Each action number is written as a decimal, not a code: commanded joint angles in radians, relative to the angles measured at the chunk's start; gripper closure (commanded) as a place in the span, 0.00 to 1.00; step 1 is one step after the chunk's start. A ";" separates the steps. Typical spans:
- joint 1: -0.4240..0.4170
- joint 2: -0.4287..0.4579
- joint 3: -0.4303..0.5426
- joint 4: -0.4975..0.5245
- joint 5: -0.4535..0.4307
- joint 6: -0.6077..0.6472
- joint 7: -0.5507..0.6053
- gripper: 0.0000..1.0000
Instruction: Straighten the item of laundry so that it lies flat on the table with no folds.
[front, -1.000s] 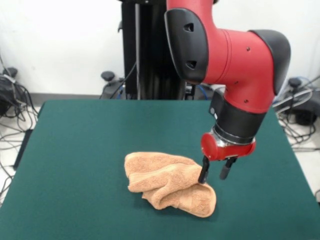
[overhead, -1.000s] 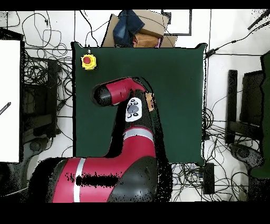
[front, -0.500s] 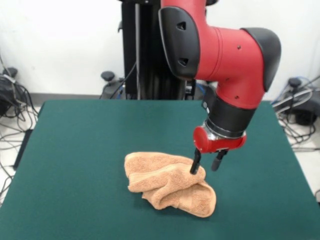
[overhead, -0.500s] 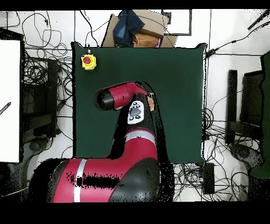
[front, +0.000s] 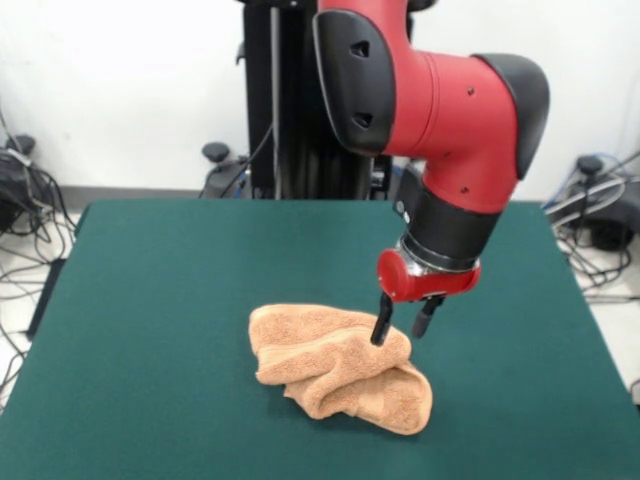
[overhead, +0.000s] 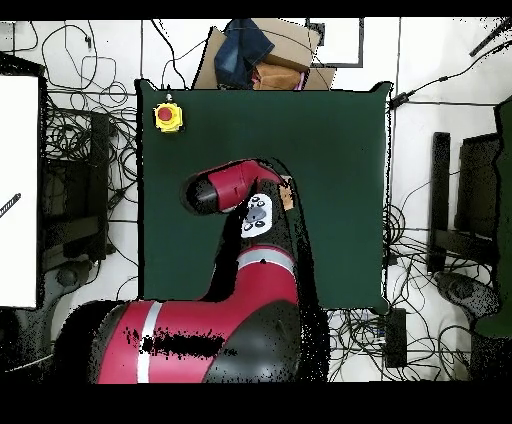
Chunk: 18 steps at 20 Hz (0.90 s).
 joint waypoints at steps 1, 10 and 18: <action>0.027 0.120 -0.037 0.013 -0.051 -0.102 0.161 0.00; 0.066 0.199 -0.082 -0.043 -0.021 -0.124 0.175 0.00; 0.062 0.219 -0.072 -0.052 -0.004 -0.139 0.154 0.00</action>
